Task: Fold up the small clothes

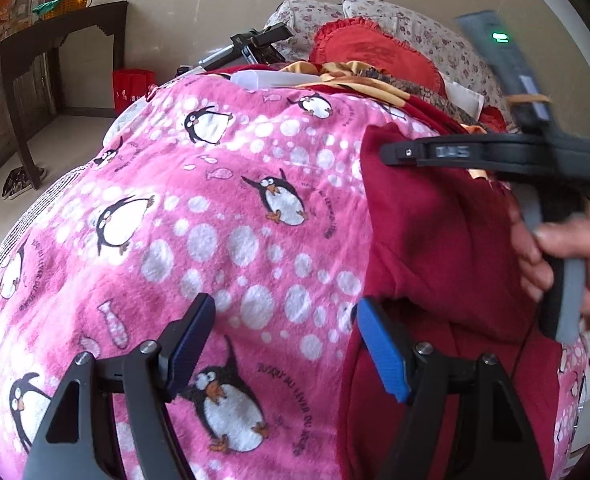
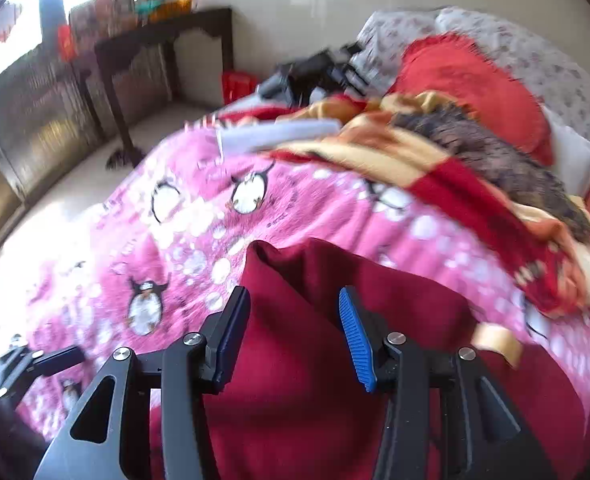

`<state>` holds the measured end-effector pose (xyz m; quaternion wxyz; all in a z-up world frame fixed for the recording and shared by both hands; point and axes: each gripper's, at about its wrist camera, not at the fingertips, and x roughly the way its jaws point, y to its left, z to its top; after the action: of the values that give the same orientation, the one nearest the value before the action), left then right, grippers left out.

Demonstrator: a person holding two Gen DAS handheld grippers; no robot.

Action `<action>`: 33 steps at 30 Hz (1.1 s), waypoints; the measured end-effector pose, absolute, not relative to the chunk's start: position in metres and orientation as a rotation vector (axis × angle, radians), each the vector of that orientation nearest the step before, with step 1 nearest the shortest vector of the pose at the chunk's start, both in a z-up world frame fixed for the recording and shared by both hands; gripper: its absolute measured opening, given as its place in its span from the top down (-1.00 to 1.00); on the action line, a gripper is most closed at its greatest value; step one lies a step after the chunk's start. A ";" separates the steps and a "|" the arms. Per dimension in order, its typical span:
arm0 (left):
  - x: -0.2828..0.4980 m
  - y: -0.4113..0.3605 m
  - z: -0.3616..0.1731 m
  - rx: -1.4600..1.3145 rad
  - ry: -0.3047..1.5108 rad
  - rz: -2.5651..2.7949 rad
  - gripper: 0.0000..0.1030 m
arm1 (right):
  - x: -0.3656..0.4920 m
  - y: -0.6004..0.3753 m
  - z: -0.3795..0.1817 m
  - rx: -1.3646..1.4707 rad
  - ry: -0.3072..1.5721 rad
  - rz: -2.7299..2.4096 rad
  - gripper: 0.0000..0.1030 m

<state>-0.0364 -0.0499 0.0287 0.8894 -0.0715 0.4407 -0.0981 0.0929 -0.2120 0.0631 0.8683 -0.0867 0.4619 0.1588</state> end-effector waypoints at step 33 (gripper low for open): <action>-0.025 -0.114 0.047 -0.065 0.876 -0.230 -0.53 | -0.065 -0.394 0.078 0.278 0.899 -0.034 0.82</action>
<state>-0.0253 -0.1144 0.0467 0.8986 -0.0315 0.4233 -0.1113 -0.0655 -0.3938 0.0779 0.8912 0.1341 0.4331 -0.0162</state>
